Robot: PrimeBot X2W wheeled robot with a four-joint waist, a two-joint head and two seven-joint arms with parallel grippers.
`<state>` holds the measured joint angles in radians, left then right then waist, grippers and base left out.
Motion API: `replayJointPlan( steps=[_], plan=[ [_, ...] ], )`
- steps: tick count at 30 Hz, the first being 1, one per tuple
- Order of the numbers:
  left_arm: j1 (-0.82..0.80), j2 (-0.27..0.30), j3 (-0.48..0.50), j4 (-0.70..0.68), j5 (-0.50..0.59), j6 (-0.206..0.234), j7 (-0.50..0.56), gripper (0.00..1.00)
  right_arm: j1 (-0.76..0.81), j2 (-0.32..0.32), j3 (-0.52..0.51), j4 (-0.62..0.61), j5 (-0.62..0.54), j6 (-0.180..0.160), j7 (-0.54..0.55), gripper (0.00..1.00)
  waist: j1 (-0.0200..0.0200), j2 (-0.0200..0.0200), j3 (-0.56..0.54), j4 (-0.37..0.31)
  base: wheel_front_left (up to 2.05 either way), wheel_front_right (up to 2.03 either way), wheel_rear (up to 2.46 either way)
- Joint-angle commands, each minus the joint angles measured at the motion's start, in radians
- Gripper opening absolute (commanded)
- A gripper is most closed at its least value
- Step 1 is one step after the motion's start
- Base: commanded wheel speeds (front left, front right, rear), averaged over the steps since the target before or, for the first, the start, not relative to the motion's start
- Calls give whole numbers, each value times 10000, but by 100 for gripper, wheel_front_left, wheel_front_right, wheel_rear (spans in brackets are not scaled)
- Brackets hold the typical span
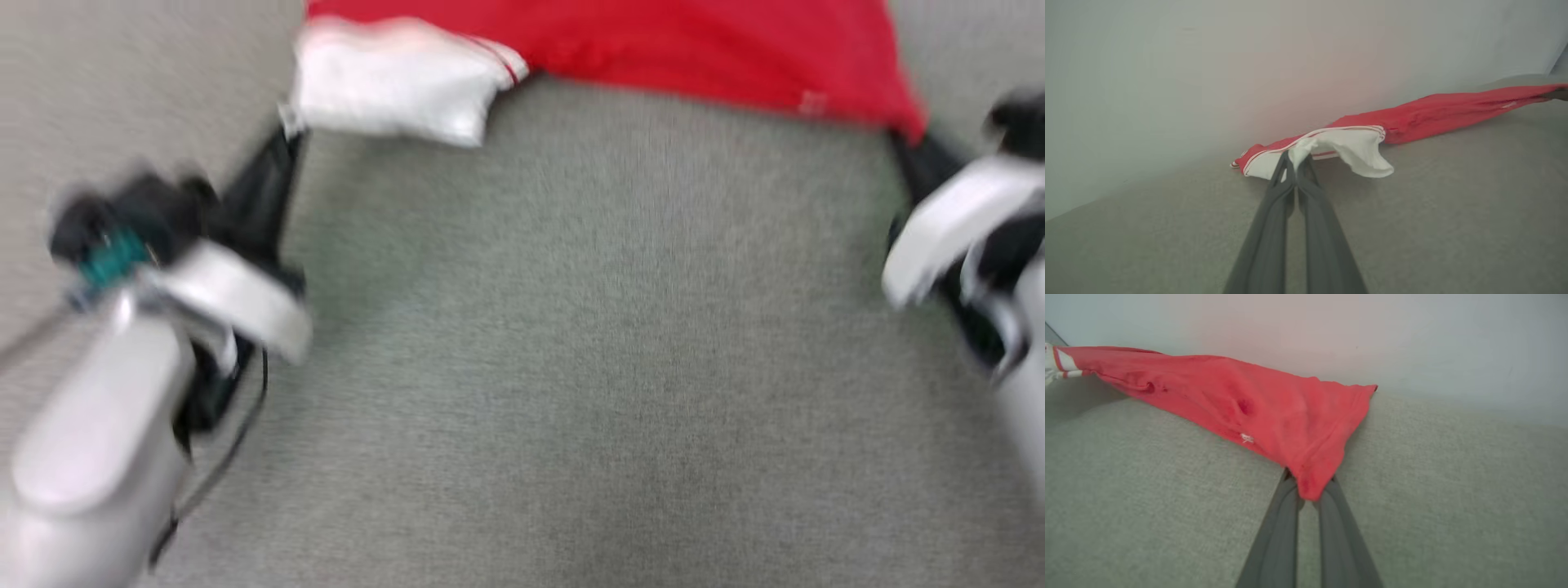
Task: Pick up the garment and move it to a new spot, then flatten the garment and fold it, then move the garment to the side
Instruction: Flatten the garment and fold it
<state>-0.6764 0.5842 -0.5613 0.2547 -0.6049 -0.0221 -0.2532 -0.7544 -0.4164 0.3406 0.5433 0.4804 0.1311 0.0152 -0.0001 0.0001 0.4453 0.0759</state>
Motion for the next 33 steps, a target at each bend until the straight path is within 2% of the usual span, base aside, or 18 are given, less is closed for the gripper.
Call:
replayJointPlan(
  steps=[1,7,11,14,19,25,30,33],
  plan=[
    [243,41,-17,-114,-20,77,31,0,288,-94,103,-90,106,-7,6,0,1,-1,-767,217,0,0,0],
    [2441,798,-271,-1316,-516,571,902,0,2203,-652,460,-555,1097,-7,245,0,1,-1,-1990,378,0,0,0],
    [3764,1302,-452,-2116,-813,929,1472,0,3628,-1044,622,-1326,1489,-7,524,0,1,-1,-2591,476,0,0,0],
    [4602,1601,-549,-2694,-1075,1156,1782,0,4621,-1269,344,-1884,1870,-7,888,0,1,-1,-2899,470,0,0,0],
    [5571,2157,-743,-3608,-1611,1261,2581,0,6285,-1547,-181,-3039,2474,-7,1600,0,1,-1,-3187,510,0,0,0],
    [6659,2693,-907,-4388,-2490,1548,3599,0,7950,-2011,-817,-4526,2642,-7,2765,0,1,-1,-3403,425,0,0,0],
    [7644,3244,-1289,-4685,-3289,1496,4565,0,9072,-2054,-1247,-5643,2952,-6,4072,0,1,-1,-3563,280,0,0,0],
    [7964,3804,-1542,-4873,-3638,1421,5431,0,9729,-2053,-1560,-6251,3095,-6,4683,0,1,-1,-3682,279,0,0,0]
  ],
)
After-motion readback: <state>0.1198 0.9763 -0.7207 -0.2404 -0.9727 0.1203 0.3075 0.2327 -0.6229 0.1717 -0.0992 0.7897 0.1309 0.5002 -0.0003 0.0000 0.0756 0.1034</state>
